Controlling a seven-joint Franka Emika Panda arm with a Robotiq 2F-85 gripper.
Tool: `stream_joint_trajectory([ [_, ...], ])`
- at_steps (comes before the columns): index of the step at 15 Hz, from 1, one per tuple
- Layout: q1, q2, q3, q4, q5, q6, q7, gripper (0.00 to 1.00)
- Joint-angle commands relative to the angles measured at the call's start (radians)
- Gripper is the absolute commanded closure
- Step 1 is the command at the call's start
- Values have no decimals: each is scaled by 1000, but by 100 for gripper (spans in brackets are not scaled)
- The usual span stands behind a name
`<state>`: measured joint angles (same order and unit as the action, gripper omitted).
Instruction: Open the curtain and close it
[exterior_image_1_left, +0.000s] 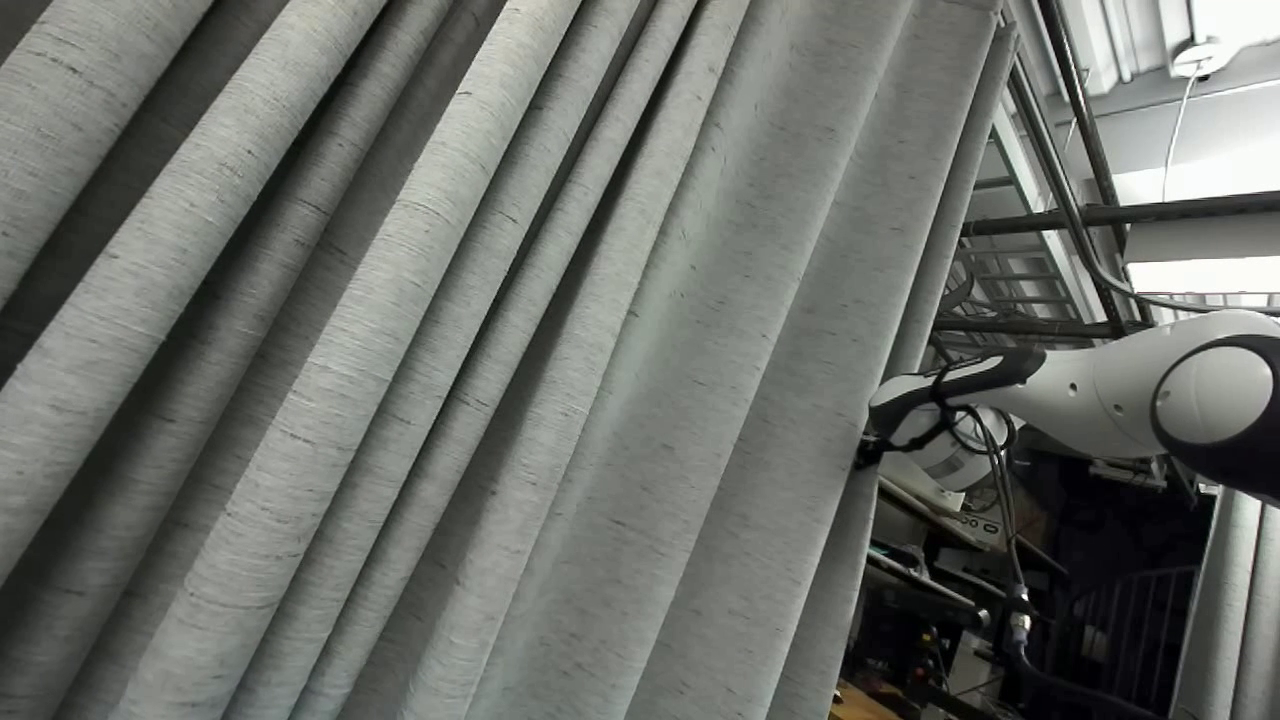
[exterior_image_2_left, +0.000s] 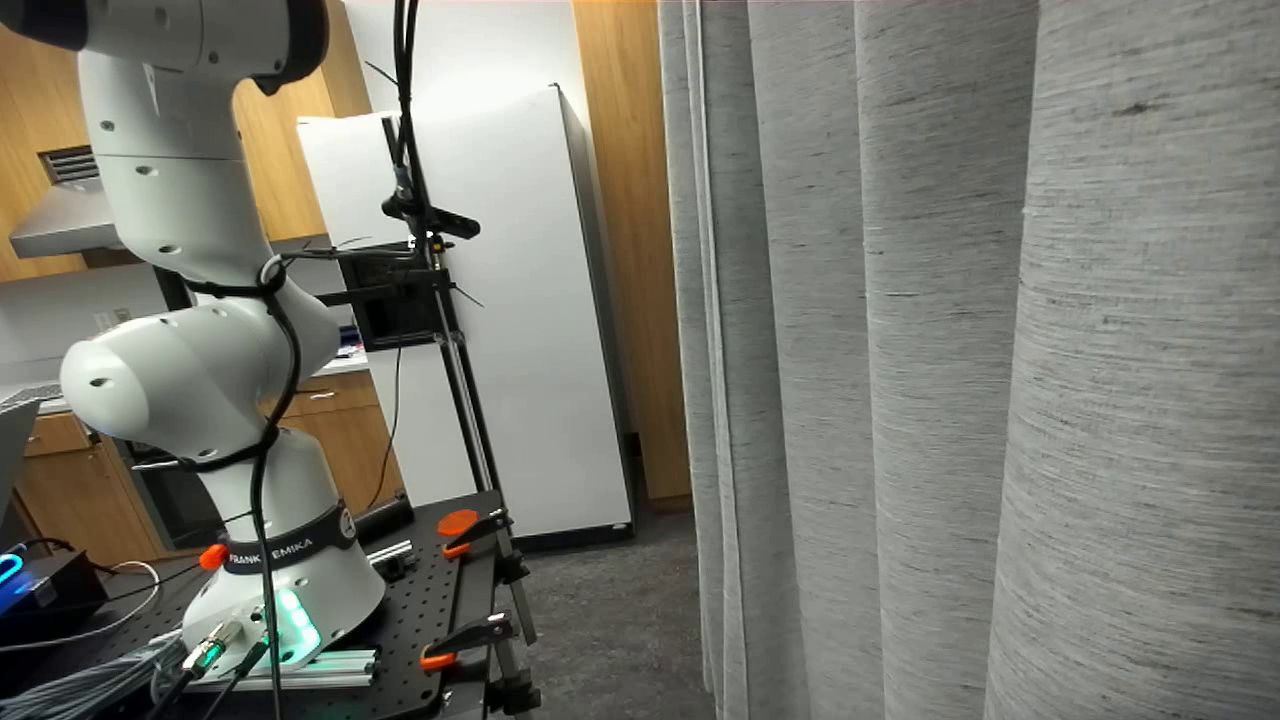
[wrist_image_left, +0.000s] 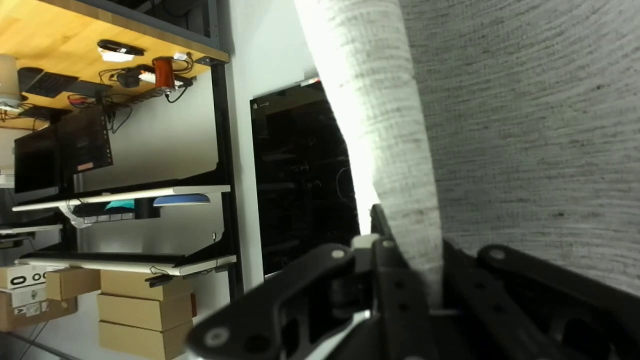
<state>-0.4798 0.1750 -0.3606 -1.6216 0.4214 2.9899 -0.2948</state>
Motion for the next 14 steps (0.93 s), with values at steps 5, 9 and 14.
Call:
stream_joint_trajectory([
  [5,41,-1,42,14,-41,3,-36,99],
  [9,108,-84,116,-77,-89,24,-99,99],
  [14,188,-198,229,-201,-99,19,-194,99],
])
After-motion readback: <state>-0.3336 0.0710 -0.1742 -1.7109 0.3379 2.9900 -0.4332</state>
